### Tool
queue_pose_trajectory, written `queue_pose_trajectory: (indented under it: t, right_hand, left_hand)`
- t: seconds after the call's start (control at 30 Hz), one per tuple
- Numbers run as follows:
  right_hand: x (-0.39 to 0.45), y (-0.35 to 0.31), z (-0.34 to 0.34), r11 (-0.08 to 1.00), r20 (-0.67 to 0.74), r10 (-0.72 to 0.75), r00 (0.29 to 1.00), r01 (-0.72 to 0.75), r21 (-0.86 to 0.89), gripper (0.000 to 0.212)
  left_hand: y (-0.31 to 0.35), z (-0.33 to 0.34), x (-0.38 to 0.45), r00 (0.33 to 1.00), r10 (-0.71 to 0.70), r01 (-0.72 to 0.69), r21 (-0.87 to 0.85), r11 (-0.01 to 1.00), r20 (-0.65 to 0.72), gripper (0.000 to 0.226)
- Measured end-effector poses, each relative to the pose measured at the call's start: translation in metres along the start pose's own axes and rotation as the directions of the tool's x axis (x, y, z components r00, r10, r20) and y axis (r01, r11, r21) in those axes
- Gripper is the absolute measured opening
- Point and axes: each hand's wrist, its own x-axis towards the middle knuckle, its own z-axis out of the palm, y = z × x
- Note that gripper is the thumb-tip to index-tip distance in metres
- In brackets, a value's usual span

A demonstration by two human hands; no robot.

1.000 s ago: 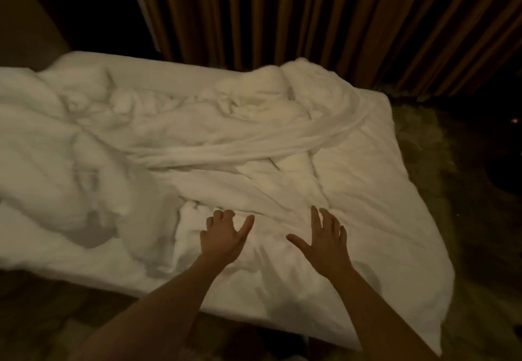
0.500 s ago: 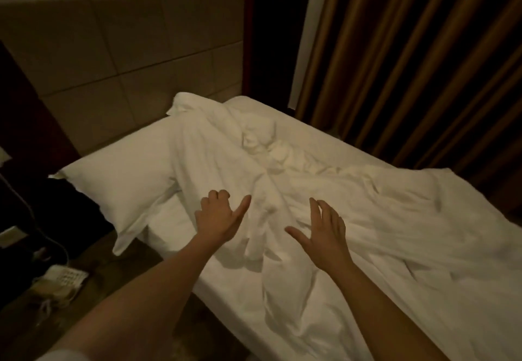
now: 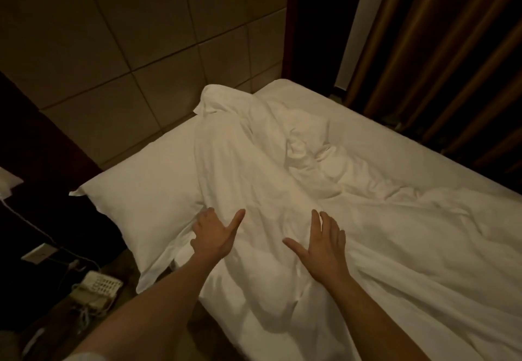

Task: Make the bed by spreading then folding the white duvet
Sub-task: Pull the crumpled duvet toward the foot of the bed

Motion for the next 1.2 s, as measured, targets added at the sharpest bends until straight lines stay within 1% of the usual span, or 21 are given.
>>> queue_pose_trajectory:
  t: [0.07,0.13,0.23,0.33,0.4,0.47,0.5,0.53,0.57,0.6,0.67,0.73,0.77,0.8,0.87,0.93,0.97,1.07,1.13,1.2]
  right_hand:
    - [0.026,-0.008,0.008,0.999,0.048,0.020,0.999,-0.017,-0.045,0.126]
    - [0.048,-0.017,0.016,0.995,0.068,0.042,0.997,-0.036,-0.097,0.125]
    - [0.091,-0.033,0.034,0.981,0.076,0.141,0.987,-0.129,-0.143,0.127]
    - [0.116,-0.039,0.055,0.956,0.132,0.276,0.952,-0.258,-0.137,0.126]
    - [0.126,-0.044,0.069,0.931,0.142,0.354,0.925,-0.334,-0.143,0.129]
    - [0.132,-0.053,0.084,0.911,0.092,0.398,0.913,-0.381,-0.158,0.128]
    - [0.133,-0.057,0.091,0.910,0.050,0.405,0.913,-0.398,-0.113,0.123]
    - [0.134,-0.062,0.097,0.912,0.003,0.408,0.913,-0.407,-0.047,0.113]
    - [0.133,-0.069,0.097,0.908,-0.014,0.420,0.907,-0.420,0.014,0.102]
    - [0.132,-0.077,0.093,0.895,0.010,0.443,0.896,-0.443,0.058,0.092]
    - [0.131,-0.095,0.081,0.876,0.072,0.470,0.880,-0.475,0.084,0.079]
    - [0.130,-0.114,0.061,0.886,0.062,0.450,0.891,-0.454,0.100,0.078]
    - [0.130,-0.125,0.048,0.895,0.025,0.432,0.902,-0.432,0.112,0.082]
    - [0.131,-0.136,0.035,0.906,-0.019,0.409,0.912,-0.403,0.132,0.087]
    - [0.136,-0.164,0.010,0.917,-0.084,0.362,0.928,-0.338,0.211,0.091]
    - [0.141,-0.200,-0.017,0.916,-0.131,0.325,0.937,-0.277,0.292,0.087]
    - [0.143,-0.219,-0.031,0.910,-0.157,0.312,0.937,-0.247,0.333,0.088]
    - [0.140,-0.273,-0.060,0.873,-0.237,0.288,0.928,-0.152,0.463,0.094]
    - [0.131,-0.303,-0.067,0.845,-0.259,0.276,0.926,-0.106,0.524,0.087]
    - [0.118,-0.331,-0.064,0.826,-0.240,0.263,0.935,-0.089,0.557,0.076]
  left_hand:
    - [0.010,0.008,0.027,0.998,-0.022,0.022,0.008,1.000,0.050,0.121]
    - [0.018,0.016,0.049,0.995,-0.042,0.042,0.002,0.999,0.094,0.125]
    - [0.025,0.030,0.099,0.978,-0.126,0.133,-0.033,0.991,0.163,0.141]
    - [0.018,0.054,0.137,0.939,-0.274,0.313,-0.187,0.931,0.207,0.155]
    - [0.008,0.080,0.148,0.916,-0.318,0.388,-0.338,0.857,0.245,0.158]
    - [0.003,0.099,0.153,0.910,-0.311,0.409,-0.466,0.784,0.276,0.156]
    - [0.002,0.105,0.157,0.908,-0.307,0.414,-0.513,0.752,0.284,0.150]
    - [0.005,0.107,0.159,0.909,-0.303,0.416,-0.555,0.721,0.287,0.138]
    - [0.008,0.106,0.161,0.914,-0.295,0.406,-0.584,0.703,0.279,0.124]
    - [0.011,0.100,0.163,0.926,-0.264,0.376,-0.601,0.706,0.269,0.112]
    - [0.019,0.078,0.168,0.951,-0.176,0.296,-0.580,0.759,0.256,0.086]
    - [0.033,0.043,0.184,0.963,-0.079,0.214,-0.558,0.801,0.256,0.066]
    - [0.043,0.020,0.193,0.970,-0.011,0.147,-0.554,0.820,0.241,0.064]
    - [0.054,-0.005,0.204,0.976,0.062,0.060,-0.535,0.843,0.208,0.066]
    - [0.082,-0.063,0.220,0.969,0.210,-0.136,-0.426,0.895,0.133,0.079]
    - [0.114,-0.123,0.227,0.937,0.344,-0.308,-0.309,0.900,0.067,0.082]
    - [0.131,-0.154,0.226,0.923,0.384,-0.363,-0.264,0.894,0.030,0.086]
    - [0.156,-0.240,0.217,0.884,0.455,-0.467,-0.174,0.867,-0.109,0.100]
    - [0.152,-0.280,0.214,0.846,0.508,-0.522,-0.059,0.851,-0.162,0.104]
    - [0.137,-0.308,0.213,0.822,0.536,-0.534,0.069,0.843,-0.192,0.103]
